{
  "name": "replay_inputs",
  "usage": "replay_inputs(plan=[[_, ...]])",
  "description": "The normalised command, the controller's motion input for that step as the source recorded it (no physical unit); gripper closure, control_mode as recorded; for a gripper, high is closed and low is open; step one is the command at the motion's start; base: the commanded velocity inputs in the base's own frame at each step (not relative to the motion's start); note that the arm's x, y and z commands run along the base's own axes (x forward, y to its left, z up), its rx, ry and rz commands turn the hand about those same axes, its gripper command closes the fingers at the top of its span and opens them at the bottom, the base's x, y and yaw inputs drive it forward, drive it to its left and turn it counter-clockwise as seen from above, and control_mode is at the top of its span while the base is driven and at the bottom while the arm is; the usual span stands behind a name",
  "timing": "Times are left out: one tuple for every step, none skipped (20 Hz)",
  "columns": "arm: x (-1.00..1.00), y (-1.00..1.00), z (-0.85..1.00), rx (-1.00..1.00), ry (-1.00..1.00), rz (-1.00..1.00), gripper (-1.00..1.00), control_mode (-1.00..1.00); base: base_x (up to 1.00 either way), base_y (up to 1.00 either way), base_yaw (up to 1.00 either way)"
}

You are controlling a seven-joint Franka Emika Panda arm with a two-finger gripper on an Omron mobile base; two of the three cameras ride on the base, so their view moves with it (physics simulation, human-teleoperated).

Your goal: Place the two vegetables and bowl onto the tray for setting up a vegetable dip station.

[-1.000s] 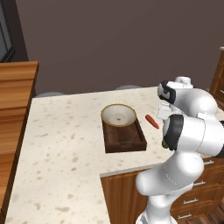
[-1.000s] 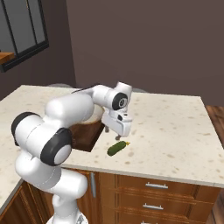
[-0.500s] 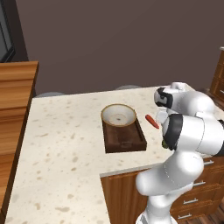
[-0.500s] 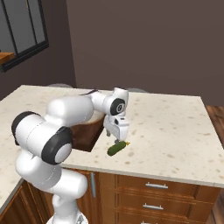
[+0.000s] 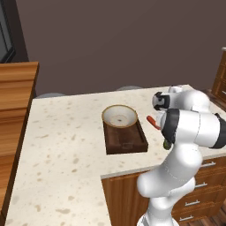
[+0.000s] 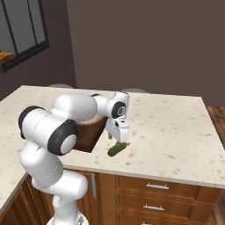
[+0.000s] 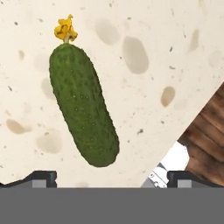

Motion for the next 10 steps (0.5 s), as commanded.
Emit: replay_inputs(plan=[[0.12,-0.06,-0.27,-0.02,0.00,0.00,-1.00,-1.00,0.00,0.00,0.00],[0.10,-0.11,-0.26,-0.03,0.00,0.00,-1.00,-1.00,0.00,0.00,0.00],[0.16,-0.12,-0.26,-0.02,0.00,0.00,-1.00,-1.00,0.00,0.00,0.00],[0.13,-0.15,-0.23,-0.03,0.00,0.00,-1.00,-1.00,0.00,0.00,0.00],[0.14,-0.13,-0.20,-0.04,0.00,0.02,-1.00,-1.00,0.00,0.00,0.00],[0.11,-0.17,-0.20,-0.02,0.00,0.02,-1.00,-1.00,0.00,0.00,0.00],[0.11,-0.08,-0.20,-0.01,0.00,0.03,-1.00,-1.00,0.00,0.00,0.00],[0.10,-0.06,-0.19,-0.01,0.00,0.04,-1.00,-1.00,0.00,0.00,0.00],[0.08,-0.06,-0.22,0.00,0.00,0.01,-1.00,-1.00,0.00,0.00,0.00],[0.07,-0.05,-0.23,0.00,0.00,0.00,-1.00,-1.00,0.00,0.00,0.00]])
